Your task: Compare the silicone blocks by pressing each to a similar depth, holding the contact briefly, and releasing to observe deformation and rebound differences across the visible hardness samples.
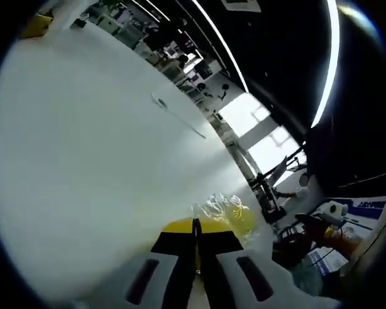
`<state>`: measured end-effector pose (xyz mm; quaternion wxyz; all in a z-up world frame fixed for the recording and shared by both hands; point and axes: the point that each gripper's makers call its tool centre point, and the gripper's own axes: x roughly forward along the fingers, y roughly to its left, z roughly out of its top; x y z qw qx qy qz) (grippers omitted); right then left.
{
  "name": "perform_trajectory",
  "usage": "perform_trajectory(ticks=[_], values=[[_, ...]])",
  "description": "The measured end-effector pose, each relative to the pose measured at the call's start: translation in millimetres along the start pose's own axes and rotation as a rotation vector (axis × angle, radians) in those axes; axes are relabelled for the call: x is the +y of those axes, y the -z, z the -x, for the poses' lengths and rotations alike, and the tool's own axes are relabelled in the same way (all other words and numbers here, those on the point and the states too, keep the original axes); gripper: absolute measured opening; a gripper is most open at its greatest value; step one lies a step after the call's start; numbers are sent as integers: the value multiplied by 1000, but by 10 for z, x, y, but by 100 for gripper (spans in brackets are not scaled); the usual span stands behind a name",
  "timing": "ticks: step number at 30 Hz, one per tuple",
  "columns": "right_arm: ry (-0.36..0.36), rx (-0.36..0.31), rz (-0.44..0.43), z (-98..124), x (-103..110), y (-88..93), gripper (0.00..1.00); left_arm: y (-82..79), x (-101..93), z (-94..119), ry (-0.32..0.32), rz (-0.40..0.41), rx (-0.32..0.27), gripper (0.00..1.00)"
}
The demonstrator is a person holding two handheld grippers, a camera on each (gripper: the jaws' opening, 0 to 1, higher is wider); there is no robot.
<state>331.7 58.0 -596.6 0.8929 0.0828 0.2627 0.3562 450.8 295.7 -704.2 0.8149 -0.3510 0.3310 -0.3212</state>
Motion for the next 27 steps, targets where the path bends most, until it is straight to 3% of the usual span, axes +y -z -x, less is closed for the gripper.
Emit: perform_trajectory(ticks=[2, 12, 22, 27], values=[[-2, -4, 3, 4, 9, -8, 65, 2, -27, 22, -19, -6, 0, 0], [-31, -34, 23, 24, 81, -77, 65, -114, -276, 128, -136, -245, -20, 0], [-67, -84, 46, 113, 174, -175, 64, -231, -813, 163, -138, -455, -23, 0], [-82, -112, 59, 184, 225, -211, 65, -190, -1030, 134, -134, -541, 0, 0]])
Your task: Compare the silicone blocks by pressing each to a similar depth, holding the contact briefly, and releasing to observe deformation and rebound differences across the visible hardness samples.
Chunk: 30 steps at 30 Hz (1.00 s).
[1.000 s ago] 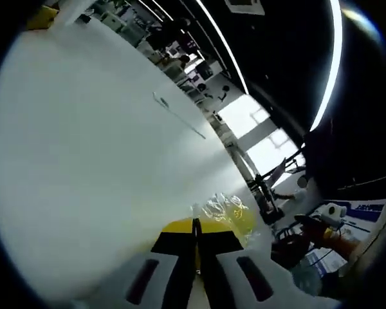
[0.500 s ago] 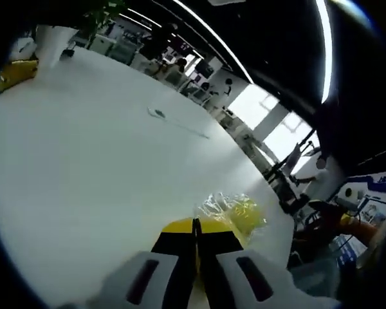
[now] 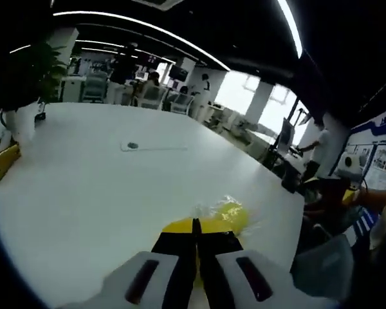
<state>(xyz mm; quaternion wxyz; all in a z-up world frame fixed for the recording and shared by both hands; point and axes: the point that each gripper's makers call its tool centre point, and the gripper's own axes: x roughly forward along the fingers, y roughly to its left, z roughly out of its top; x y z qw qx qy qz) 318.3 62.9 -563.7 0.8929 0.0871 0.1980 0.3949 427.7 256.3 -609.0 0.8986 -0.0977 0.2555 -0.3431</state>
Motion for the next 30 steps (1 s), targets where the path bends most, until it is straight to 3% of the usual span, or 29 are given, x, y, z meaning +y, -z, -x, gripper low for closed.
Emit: perform_trajectory(ticks=[5, 11, 20, 30], values=[[-11, -21, 15, 76, 37, -33, 65, -19, -170, -23, 8, -61, 15, 0], [-19, -49, 32, 176, 56, -95, 64, -104, -264, 24, 3, -81, 9, 0], [-38, -86, 61, 274, 41, -206, 64, -388, -507, 155, 19, -174, -4, 0], [-99, -60, 102, 200, 60, -359, 66, -759, -834, 212, 72, -313, -16, 0]])
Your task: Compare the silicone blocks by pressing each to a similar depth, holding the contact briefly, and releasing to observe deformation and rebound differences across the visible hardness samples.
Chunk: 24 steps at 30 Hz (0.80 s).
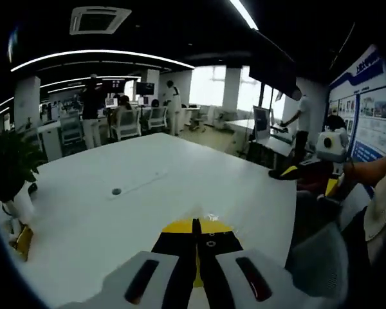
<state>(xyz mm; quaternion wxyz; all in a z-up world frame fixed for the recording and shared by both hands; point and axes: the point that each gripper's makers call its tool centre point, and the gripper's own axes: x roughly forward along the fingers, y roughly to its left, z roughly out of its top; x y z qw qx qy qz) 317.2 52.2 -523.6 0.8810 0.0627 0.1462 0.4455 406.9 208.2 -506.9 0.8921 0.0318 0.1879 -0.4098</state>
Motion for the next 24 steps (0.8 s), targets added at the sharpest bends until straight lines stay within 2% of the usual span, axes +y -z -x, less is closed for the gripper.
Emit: perform_trajectory(ticks=[3, 6, 12, 20, 24], values=[[-27, 24, 36, -75, -49, -91, 66, -94, -74, -14, 20, -63, 5, 0], [-50, 51, 83, -167, -102, -176, 68, -156, -114, -44, 41, -93, 8, 0], [-127, 94, 184, -411, -182, -415, 70, -254, -106, -77, 64, -108, 1, 0], [-237, 179, 309, -812, -178, -586, 74, -412, -135, -78, 105, -148, -11, 0], [-284, 230, 354, -1033, -164, -590, 73, -450, -150, -80, 116, -173, -14, 0]])
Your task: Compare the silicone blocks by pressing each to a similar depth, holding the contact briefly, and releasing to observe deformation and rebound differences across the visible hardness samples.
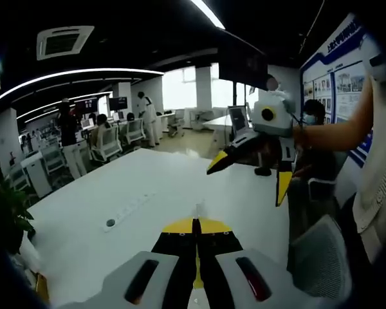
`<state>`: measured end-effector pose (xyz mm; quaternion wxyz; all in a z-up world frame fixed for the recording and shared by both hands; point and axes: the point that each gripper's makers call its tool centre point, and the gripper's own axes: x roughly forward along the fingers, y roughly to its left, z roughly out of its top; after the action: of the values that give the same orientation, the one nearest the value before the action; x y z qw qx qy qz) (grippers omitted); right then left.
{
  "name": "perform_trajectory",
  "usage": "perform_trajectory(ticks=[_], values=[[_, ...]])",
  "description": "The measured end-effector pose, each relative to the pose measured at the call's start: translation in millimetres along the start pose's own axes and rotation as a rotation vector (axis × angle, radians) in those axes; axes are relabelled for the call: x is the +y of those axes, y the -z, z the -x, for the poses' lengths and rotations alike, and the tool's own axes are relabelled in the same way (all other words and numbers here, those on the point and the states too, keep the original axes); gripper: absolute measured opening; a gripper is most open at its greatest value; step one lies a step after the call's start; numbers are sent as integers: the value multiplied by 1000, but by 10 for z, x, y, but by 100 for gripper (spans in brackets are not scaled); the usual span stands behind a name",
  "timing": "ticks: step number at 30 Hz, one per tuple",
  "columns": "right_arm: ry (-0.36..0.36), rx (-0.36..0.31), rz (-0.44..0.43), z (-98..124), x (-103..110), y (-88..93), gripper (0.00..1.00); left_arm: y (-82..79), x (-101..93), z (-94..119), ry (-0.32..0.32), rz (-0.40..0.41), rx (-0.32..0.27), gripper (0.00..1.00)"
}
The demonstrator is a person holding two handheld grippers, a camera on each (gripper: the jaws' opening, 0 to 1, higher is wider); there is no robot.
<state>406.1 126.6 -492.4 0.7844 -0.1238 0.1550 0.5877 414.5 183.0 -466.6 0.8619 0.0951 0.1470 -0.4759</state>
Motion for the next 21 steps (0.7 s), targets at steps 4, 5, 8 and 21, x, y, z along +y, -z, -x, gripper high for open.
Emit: perform_trajectory(ticks=[4, 5, 8, 21], values=[[-53, 48, 37, -183, -20, 4, 73, -37, -15, -6, 18, -9, -6, 0], [-63, 62, 48, -215, -27, 14, 73, -59, -21, -6, 26, -9, -10, 0], [-91, 91, 68, -322, -57, 26, 73, -124, -49, -8, 47, -15, -27, 0], [-165, 162, 138, -605, -48, 11, 72, -262, -167, -63, 99, -21, -47, 0]])
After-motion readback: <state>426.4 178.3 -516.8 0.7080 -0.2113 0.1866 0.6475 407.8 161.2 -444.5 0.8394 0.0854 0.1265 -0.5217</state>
